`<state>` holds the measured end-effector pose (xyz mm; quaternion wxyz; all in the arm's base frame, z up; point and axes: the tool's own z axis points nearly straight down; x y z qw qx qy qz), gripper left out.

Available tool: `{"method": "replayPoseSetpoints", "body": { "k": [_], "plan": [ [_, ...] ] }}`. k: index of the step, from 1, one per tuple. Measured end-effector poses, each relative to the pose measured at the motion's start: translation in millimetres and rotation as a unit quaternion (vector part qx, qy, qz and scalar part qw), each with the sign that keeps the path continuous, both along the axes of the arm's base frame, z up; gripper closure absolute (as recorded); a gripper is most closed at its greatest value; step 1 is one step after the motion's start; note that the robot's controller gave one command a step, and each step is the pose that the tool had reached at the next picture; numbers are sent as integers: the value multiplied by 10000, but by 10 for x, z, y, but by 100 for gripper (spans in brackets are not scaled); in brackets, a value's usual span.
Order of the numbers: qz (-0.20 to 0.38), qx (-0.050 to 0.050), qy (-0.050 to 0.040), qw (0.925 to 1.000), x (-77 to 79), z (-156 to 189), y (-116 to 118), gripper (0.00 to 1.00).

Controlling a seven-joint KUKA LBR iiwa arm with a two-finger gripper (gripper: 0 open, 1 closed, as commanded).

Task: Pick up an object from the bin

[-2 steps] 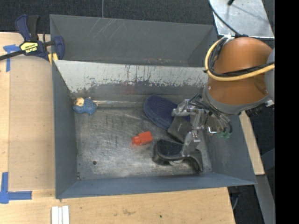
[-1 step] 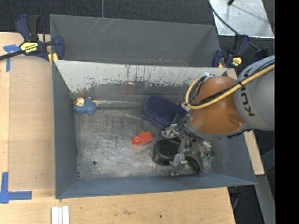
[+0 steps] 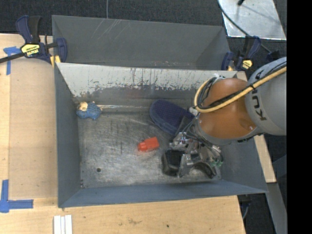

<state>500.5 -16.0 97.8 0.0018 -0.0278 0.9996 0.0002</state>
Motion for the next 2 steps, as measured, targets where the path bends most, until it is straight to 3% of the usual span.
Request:
{"method": "replayPoseSetpoints", "body": {
  "k": [1, 2],
  "plan": [
    [-21, -6, 14, 10000, -148, 376, -104, 100],
    [1808, -6, 2, 9835, -148, 1481, 112, 100]
  ]
}}
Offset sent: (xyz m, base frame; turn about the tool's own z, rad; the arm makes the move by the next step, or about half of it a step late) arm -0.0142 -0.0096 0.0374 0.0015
